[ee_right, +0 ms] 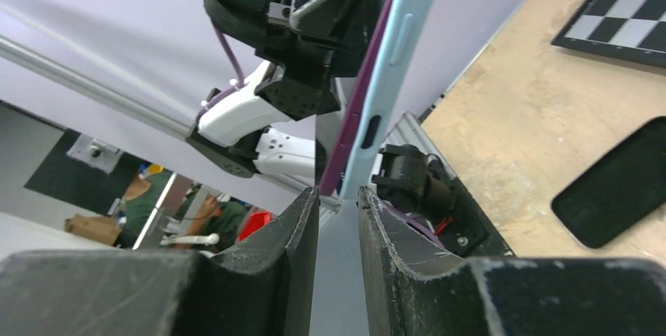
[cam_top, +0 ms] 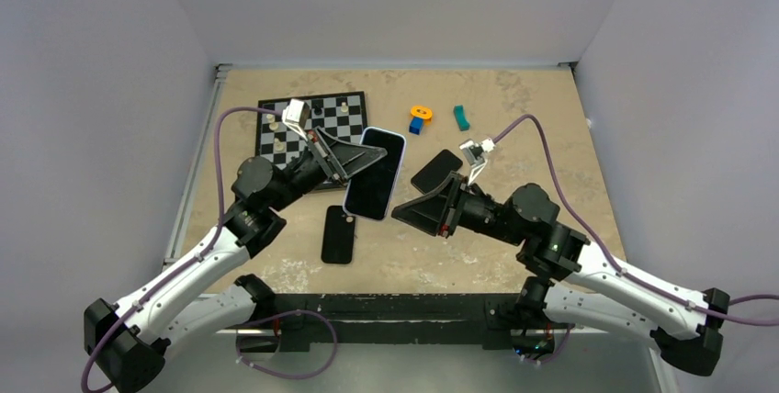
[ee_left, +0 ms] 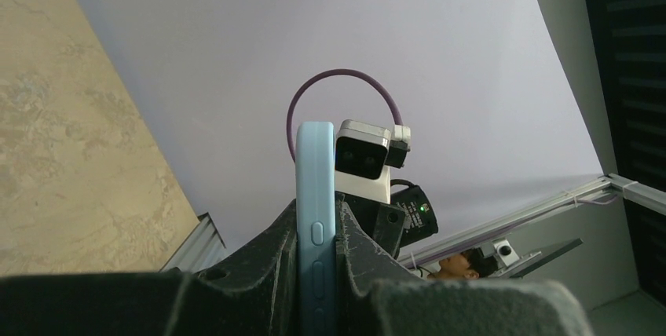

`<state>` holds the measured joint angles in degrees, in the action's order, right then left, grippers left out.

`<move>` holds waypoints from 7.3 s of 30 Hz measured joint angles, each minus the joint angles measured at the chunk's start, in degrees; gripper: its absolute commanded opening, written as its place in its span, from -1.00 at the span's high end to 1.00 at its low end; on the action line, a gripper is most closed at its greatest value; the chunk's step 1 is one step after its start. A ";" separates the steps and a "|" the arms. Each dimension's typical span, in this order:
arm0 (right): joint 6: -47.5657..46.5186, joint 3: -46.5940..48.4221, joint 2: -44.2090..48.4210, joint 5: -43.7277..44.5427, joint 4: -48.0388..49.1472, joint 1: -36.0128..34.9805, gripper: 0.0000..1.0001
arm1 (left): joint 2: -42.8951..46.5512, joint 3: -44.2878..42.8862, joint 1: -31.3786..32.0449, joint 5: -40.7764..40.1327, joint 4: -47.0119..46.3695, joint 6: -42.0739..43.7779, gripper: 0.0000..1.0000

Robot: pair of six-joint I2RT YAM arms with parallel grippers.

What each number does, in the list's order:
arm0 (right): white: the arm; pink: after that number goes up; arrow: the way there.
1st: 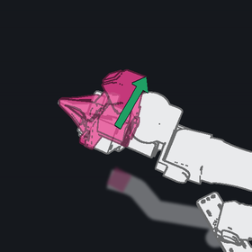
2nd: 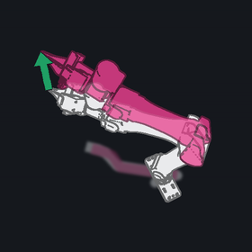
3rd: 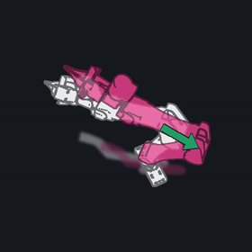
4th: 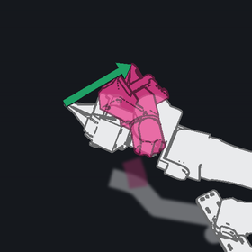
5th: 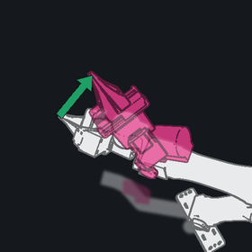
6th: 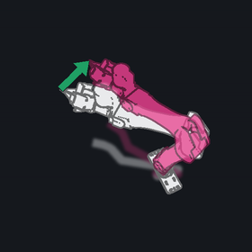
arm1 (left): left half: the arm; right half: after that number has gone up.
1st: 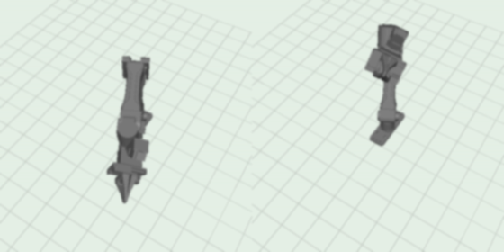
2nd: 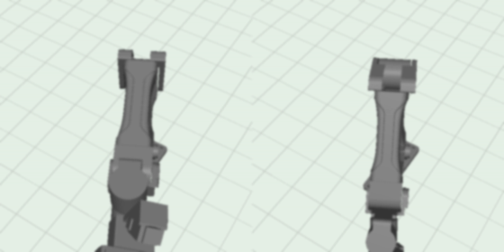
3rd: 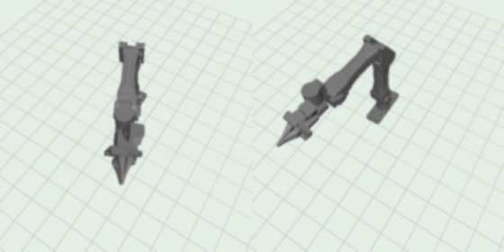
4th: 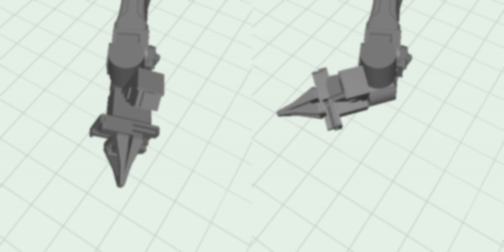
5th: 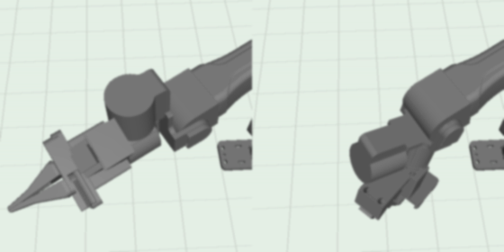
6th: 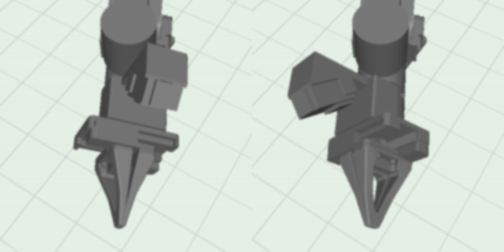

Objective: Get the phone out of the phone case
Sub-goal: Remove the phone case from the phone, then place the phone case on the phone case, then place the phone at the center of the board.

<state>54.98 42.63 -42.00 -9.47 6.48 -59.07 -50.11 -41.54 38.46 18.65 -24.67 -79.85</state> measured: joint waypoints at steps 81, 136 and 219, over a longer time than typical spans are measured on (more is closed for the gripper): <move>14.95 -2.49 -16.39 -14.19 30.82 9.40 1.00 | 5.22 -0.33 0.28 5.99 10.82 20.15 -0.58; 22.18 -8.87 -12.66 -12.00 39.45 11.45 1.00 | 8.55 3.56 0.68 4.68 11.43 28.52 -0.38; 7.61 -23.17 -9.22 0.17 2.34 35.56 1.00 | 22.77 23.10 0.59 -22.71 63.93 14.29 -1.00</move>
<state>62.59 19.46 -51.22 -9.30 8.82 -23.51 -27.33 -18.44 39.05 -4.05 39.27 -65.56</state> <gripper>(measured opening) 0.081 0.986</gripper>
